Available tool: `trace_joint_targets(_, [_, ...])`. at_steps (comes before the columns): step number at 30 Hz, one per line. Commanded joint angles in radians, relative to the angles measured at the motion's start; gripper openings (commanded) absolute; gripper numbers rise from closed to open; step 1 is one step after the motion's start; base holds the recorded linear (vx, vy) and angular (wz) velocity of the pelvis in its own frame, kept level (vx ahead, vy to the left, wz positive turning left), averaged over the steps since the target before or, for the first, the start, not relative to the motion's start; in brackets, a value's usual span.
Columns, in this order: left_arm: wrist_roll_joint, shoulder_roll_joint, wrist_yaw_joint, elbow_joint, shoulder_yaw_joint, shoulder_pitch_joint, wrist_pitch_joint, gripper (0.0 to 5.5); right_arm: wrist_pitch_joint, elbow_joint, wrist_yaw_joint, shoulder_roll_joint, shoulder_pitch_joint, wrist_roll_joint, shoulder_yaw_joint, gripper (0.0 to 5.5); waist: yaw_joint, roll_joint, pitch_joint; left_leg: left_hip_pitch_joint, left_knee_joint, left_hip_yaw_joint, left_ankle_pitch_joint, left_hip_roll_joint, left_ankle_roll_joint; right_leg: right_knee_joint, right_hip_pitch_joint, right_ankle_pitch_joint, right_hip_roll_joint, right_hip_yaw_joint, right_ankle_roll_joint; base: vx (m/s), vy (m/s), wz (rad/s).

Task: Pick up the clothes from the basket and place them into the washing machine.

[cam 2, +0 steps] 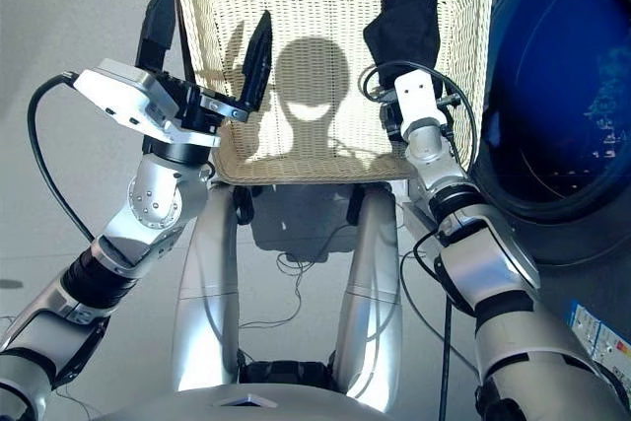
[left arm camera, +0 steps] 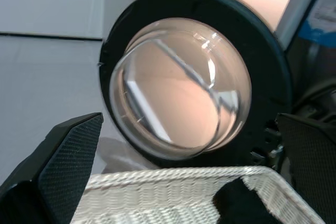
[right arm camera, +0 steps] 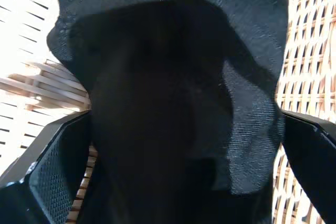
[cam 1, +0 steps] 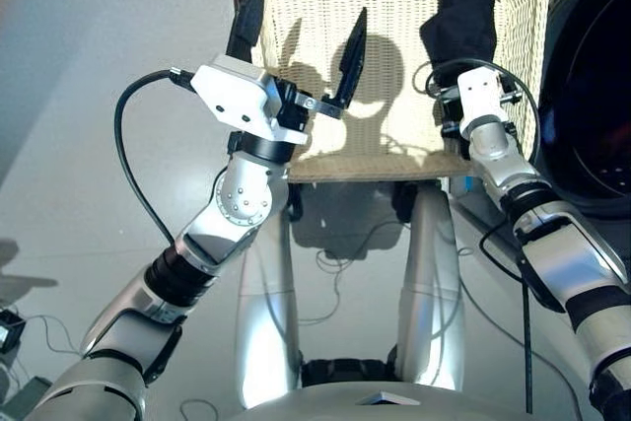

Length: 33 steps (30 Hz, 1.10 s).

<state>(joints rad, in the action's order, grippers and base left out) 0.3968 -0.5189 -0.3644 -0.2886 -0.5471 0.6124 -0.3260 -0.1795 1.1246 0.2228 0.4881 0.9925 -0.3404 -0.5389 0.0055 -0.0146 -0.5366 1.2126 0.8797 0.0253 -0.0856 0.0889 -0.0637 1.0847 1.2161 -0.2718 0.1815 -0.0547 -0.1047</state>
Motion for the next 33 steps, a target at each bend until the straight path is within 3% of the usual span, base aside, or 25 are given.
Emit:
trace_joint_targets(1, [-0.021, 0.046, 0.001, -0.099, -0.001, 0.035, -0.056, 5.50, 0.009, 0.046, -0.019, -0.023, 0.027, -0.017, 0.006, 5.50, 0.015, -0.072, 0.017, -0.022, 0.072, 0.027, -0.123, -0.011, 0.015, -0.083, 0.041, 0.090, -0.012, 0.077, 0.004, 0.000, 0.000, 0.000])
trace_joint_targets(7, [-0.019, 0.052, 0.004, -0.107, 0.003, 0.040, -0.054, 5.50, 0.012, 0.048, -0.028, -0.032, 0.018, -0.045, 0.019, 5.50, 0.019, -0.090, 0.017, 0.013, 0.087, 0.024, -0.118, -0.021, 0.013, -0.055, 0.077, 0.079, -0.012, 0.070, 0.010, 0.000, 0.000, 0.000])
trace_joint_targets(17, [-0.007, 0.056, 0.004, -0.101, -0.005, 0.041, -0.045, 5.50, 0.019, 0.071, -0.046, -0.051, 0.027, -0.077, 0.026, 5.50, 0.024, -0.096, 0.017, 0.031, 0.103, 0.024, -0.116, -0.017, 0.013, -0.040, 0.100, 0.080, -0.011, 0.067, 0.013, 0.000, 0.000, 0.000])
trace_joint_targets(18, [-0.006, 0.055, 0.007, -0.101, -0.006, 0.041, -0.044, 5.50, 0.020, 0.068, -0.053, -0.055, 0.025, -0.077, 0.022, 3.06, 0.023, -0.095, 0.017, 0.029, 0.100, 0.024, -0.114, -0.016, 0.012, -0.042, 0.098, 0.081, -0.011, 0.068, 0.013, 0.000, 0.000, 0.000])
trace_joint_targets(19, [-0.006, 0.054, 0.008, -0.101, -0.005, 0.040, -0.044, 5.50, 0.020, 0.065, -0.055, -0.055, 0.023, -0.077, 0.020, 1.08, 0.021, -0.094, 0.017, 0.028, 0.097, 0.024, -0.112, -0.016, 0.011, -0.043, 0.098, 0.081, -0.012, 0.067, 0.013, 0.000, 0.000, 0.000])
trace_joint_targets(20, [-0.005, 0.052, 0.011, -0.101, -0.005, 0.040, -0.043, 5.50, 0.020, 0.062, -0.058, -0.056, 0.023, -0.076, 0.018, 0.37, 0.020, -0.092, 0.017, 0.026, 0.094, 0.025, -0.110, -0.015, 0.010, -0.045, 0.096, 0.081, -0.012, 0.068, 0.014, 0.000, 0.000, 0.000])
trace_joint_targets(21, [-0.003, 0.053, 0.013, -0.100, -0.008, 0.040, -0.044, 5.50, 0.018, 0.059, -0.056, -0.055, 0.022, -0.077, 0.017, 0.00, 0.019, -0.092, 0.017, 0.024, 0.091, 0.025, -0.109, -0.016, 0.010, -0.047, 0.095, 0.081, -0.012, 0.068, 0.014, 0.000, 0.000, 0.000])
trace_joint_targets(33, [0.008, 0.037, 0.022, -0.104, 0.017, 0.029, -0.050, 5.50, -0.005, 0.008, -0.071, -0.053, -0.010, -0.130, 0.033, 0.00, 0.005, -0.075, 0.017, 0.003, 0.056, 0.027, -0.100, -0.019, 0.009, -0.093, 0.068, 0.095, -0.015, 0.068, 0.014, 0.000, 0.000, 0.000])
